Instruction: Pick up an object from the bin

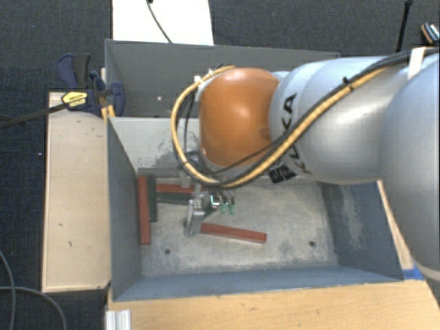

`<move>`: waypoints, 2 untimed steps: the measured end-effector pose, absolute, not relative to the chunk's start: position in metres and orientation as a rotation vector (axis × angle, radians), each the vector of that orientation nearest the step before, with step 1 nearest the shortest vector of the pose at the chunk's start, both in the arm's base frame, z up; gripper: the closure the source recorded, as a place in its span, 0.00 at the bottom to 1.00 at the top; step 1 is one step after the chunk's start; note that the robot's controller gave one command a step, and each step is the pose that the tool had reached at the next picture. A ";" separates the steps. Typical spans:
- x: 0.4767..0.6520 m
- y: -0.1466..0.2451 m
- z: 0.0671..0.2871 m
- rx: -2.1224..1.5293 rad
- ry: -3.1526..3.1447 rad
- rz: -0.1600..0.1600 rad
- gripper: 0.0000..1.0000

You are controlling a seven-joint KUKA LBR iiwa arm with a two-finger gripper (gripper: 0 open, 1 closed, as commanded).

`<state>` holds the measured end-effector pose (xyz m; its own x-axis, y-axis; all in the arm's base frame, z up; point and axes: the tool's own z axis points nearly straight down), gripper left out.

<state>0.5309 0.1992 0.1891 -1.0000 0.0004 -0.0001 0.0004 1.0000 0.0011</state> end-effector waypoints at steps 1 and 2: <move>0.540 0.181 0.066 0.083 3.145 -0.001 0.00; 0.552 0.131 0.071 0.142 3.139 -0.002 0.00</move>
Offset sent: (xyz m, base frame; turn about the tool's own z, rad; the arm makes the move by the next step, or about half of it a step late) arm 0.0098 -0.0178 -0.1191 0.0517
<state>0.5521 0.1315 0.0705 -0.9959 0.0906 0.0009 0.0906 0.9959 -0.0016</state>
